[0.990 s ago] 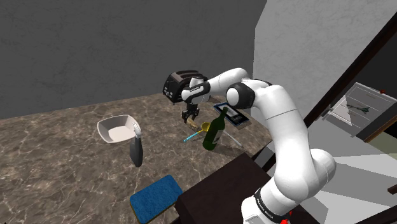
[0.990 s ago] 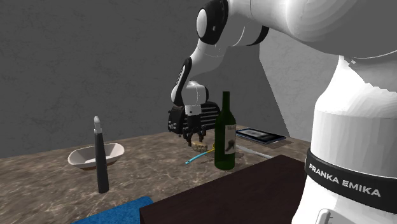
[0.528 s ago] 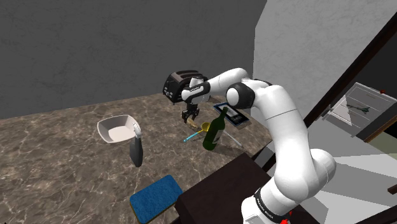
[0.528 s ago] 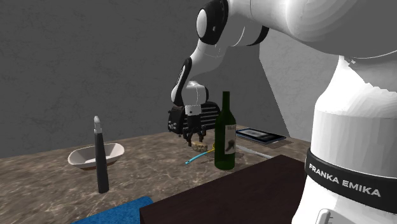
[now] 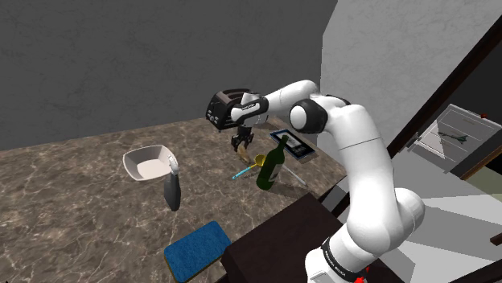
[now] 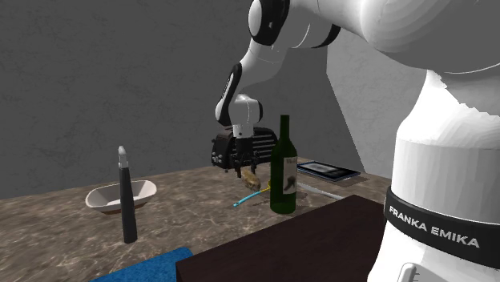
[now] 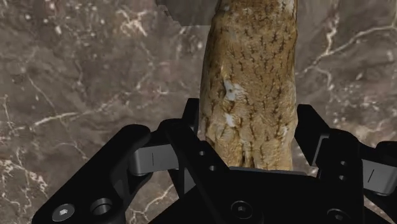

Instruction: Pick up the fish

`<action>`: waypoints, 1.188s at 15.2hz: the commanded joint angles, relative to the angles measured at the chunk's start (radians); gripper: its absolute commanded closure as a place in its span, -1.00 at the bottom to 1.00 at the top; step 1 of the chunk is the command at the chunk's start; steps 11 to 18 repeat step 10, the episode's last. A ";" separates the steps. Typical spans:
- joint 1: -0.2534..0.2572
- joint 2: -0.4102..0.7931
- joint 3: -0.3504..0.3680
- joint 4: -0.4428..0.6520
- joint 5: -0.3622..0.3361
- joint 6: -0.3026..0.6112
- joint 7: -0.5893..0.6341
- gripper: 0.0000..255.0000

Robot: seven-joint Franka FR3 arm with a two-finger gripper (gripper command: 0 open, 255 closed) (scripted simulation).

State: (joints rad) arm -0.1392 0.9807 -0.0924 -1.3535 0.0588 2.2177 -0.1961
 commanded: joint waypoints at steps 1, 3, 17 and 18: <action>0.001 -0.021 -0.001 -0.010 -0.001 -0.011 0.000 1.00; 0.002 -0.042 -0.002 -0.019 -0.002 -0.023 0.000 1.00; 0.004 -0.093 -0.005 -0.035 -0.004 -0.058 0.000 1.00; 0.004 -0.093 -0.005 -0.035 -0.004 -0.058 0.000 1.00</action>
